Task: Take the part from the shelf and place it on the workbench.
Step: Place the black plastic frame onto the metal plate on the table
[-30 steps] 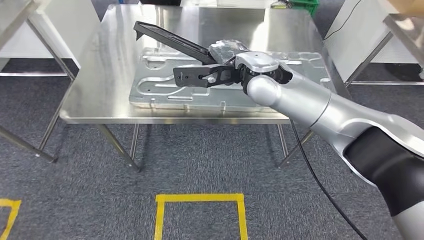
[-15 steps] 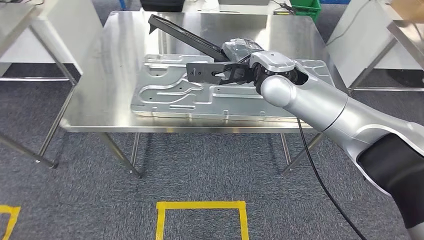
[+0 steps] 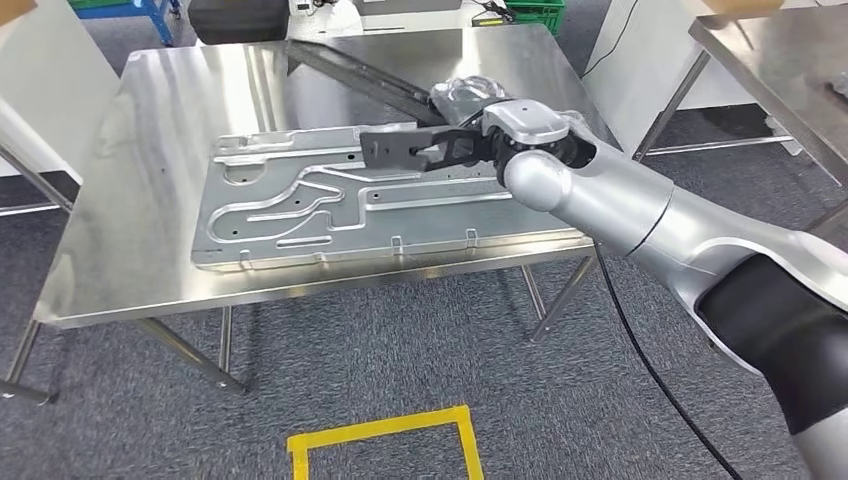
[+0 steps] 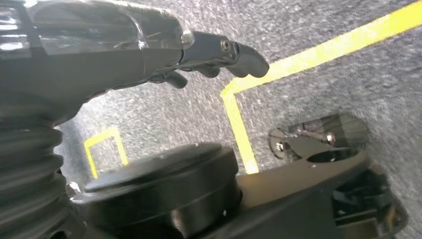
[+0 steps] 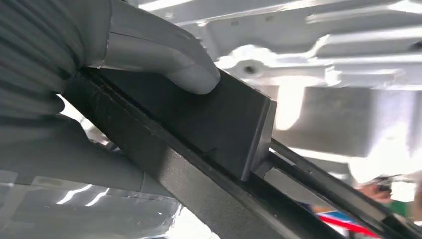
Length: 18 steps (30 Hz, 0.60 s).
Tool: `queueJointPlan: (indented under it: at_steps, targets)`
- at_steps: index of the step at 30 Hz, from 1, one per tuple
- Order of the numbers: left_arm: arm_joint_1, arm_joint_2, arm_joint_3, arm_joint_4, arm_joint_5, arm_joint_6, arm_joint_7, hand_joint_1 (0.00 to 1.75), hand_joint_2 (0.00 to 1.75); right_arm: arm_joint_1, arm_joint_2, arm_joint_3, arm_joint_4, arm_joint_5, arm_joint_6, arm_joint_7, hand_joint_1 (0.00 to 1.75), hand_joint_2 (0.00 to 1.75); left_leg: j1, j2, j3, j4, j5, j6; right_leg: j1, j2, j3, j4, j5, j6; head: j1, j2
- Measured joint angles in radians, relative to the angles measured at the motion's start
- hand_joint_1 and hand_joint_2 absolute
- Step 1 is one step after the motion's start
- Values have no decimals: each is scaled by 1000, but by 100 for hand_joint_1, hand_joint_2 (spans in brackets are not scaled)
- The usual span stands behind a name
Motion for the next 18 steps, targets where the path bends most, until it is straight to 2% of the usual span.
queueJointPlan:
  at_steps: [2,4,5,7,8,9,10,12,13,14,16,18]
  targets:
    - [0,0,0,0,0,0,0,0,175,-1,1,1,-5,9,1,-13,175,175,3,-1,10,-19,-12,6,-1,0,-2,0,-5,8,-1,0]
    - [-1,-1,0,0,0,0,-1,0,175,-7,4,1,-12,19,2,-25,175,175,9,1,21,-26,-16,13,-3,-3,-18,38,-27,22,5,0]
    - [-1,-2,0,0,0,0,-1,0,175,-10,5,2,-14,23,3,-29,175,175,12,3,29,-29,-20,17,-7,-6,-42,87,-48,30,8,0]
    - [0,-3,0,0,0,0,-1,0,175,-9,9,6,-17,26,5,-33,175,175,14,7,42,-30,-31,21,-16,-11,-116,216,-89,44,16,0]
    - [1,-3,0,0,0,0,-1,0,175,-6,10,9,-17,27,6,-34,175,175,15,8,50,-30,-37,21,-20,-13,-148,263,-93,48,20,0]
    - [2,-3,0,0,0,0,-1,0,175,-3,11,12,-17,27,7,-34,175,175,16,9,59,-30,-45,19,-23,-15,-166,276,-76,50,24,0]
    - [2,-3,0,0,0,0,-1,0,175,-2,11,14,-17,27,7,-34,175,175,16,10,71,-30,-52,17,-25,-16,-166,252,-39,50,30,0]
    - [2,-4,0,0,0,0,-1,0,175,-6,12,15,-17,28,7,-34,175,175,16,13,94,-31,-69,11,-24,-15,-130,132,57,43,39,0]
    - [1,-5,0,0,0,0,-1,0,175,-9,12,15,-18,28,7,-34,175,175,16,15,102,-33,-76,7,-21,-15,-110,80,87,37,40,0]
    - [0,-6,0,0,0,0,-1,0,175,-12,13,17,-18,28,7,-34,175,175,16,18,107,-35,-80,2,-17,-15,-94,44,99,30,41,0]
    - [-1,-9,0,0,0,1,-1,0,175,-16,14,19,-19,31,8,-36,175,175,16,21,109,-40,-85,-8,-10,-16,-80,23,84,15,40,0]
    - [-2,-11,0,0,0,2,-1,0,175,-21,16,19,-22,41,9,-41,175,175,15,19,109,-38,-95,-19,-13,-22,-64,-3,71,3,40,0]
